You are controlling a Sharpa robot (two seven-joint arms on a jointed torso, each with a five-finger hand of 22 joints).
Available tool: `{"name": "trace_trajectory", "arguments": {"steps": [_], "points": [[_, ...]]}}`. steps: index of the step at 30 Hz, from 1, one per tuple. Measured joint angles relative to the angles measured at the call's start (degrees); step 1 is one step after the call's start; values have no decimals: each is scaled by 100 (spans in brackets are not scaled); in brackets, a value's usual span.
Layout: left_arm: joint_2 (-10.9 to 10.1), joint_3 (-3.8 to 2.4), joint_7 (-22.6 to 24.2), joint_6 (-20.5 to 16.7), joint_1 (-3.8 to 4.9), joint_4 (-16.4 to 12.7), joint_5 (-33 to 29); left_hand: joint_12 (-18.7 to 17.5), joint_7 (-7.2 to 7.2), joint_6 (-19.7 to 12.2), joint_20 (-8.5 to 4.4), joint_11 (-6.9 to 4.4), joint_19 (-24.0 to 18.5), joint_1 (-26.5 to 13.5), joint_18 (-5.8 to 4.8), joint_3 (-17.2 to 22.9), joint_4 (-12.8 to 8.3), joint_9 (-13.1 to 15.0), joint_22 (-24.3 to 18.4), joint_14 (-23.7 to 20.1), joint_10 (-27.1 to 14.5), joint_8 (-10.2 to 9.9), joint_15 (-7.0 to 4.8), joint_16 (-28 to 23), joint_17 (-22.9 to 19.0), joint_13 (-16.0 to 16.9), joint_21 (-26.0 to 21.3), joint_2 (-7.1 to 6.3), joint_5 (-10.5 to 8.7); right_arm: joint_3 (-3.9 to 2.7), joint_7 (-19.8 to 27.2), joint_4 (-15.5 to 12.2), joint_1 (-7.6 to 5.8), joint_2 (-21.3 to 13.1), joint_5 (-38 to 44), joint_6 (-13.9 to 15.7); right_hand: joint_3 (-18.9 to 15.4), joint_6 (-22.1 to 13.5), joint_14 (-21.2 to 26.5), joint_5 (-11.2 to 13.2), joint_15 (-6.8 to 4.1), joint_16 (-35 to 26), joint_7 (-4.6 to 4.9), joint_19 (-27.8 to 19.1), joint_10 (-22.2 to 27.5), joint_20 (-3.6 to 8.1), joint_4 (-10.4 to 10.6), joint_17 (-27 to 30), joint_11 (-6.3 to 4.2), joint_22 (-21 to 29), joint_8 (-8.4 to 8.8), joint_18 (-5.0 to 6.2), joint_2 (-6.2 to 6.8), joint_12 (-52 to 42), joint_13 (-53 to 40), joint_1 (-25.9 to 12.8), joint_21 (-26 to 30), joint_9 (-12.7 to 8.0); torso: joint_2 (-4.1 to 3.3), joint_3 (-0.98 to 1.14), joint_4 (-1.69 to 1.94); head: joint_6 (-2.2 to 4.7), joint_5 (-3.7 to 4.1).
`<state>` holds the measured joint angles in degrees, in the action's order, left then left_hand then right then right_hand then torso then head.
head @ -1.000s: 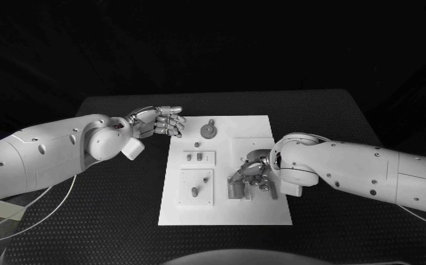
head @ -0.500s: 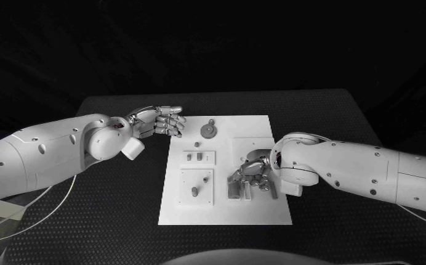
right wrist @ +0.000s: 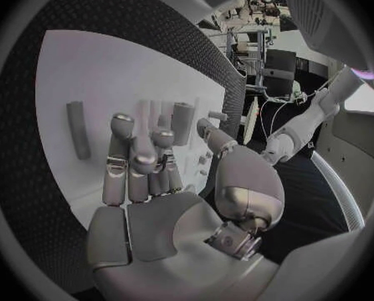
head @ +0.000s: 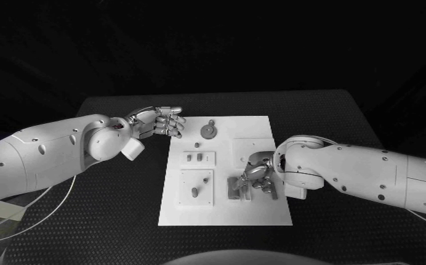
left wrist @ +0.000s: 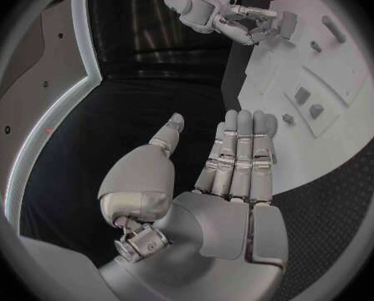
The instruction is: Assemble the parts on the task board
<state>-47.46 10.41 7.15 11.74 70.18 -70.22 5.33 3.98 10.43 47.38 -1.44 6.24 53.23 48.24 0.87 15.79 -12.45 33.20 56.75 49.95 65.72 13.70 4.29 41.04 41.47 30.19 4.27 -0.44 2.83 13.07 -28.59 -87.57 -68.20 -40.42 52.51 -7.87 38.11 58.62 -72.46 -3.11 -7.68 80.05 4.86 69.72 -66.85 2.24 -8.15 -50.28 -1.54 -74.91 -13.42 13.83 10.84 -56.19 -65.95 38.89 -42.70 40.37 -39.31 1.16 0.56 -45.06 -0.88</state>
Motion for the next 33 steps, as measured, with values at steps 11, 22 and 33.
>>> {"name": "trace_trajectory", "arguments": {"steps": [11,22,33], "points": [[-15,0,-10,14,0,1,3,0,0,0,0,0,0,0,0,12,-12,5,5,0,0,0,0,0,0,-1,0,0,0,0,51,-415,2,-213,634,-137,-116,125,-82,0,-54,0,-75,33,-104,-10,-263,-6,-62,0,-93,2,-57,-61,0,293,-24,73,-1,3,-3,13,-10],[-11,0,-22,78,0,0,13,0,0,0,0,0,0,0,0,12,-12,5,4,0,0,0,0,0,0,-2,0,0,0,0,55,-477,3,-149,1063,-223,-129,267,-137,0,-70,0,-114,95,-182,-8,-297,-13,-98,0,-138,24,-36,-100,-6,465,-46,117,-2,3,-4,16,-3],[-13,1,-31,122,0,0,25,0,0,0,0,0,0,0,0,12,-12,4,4,0,0,0,0,0,0,-2,0,0,0,0,26,-408,26,-6,1341,-211,-190,354,-169,0,-80,22,-143,135,-218,-12,-92,-39,-133,0,-159,38,-198,-122,-19,350,-46,131,-1,-3,0,4,4]]}}
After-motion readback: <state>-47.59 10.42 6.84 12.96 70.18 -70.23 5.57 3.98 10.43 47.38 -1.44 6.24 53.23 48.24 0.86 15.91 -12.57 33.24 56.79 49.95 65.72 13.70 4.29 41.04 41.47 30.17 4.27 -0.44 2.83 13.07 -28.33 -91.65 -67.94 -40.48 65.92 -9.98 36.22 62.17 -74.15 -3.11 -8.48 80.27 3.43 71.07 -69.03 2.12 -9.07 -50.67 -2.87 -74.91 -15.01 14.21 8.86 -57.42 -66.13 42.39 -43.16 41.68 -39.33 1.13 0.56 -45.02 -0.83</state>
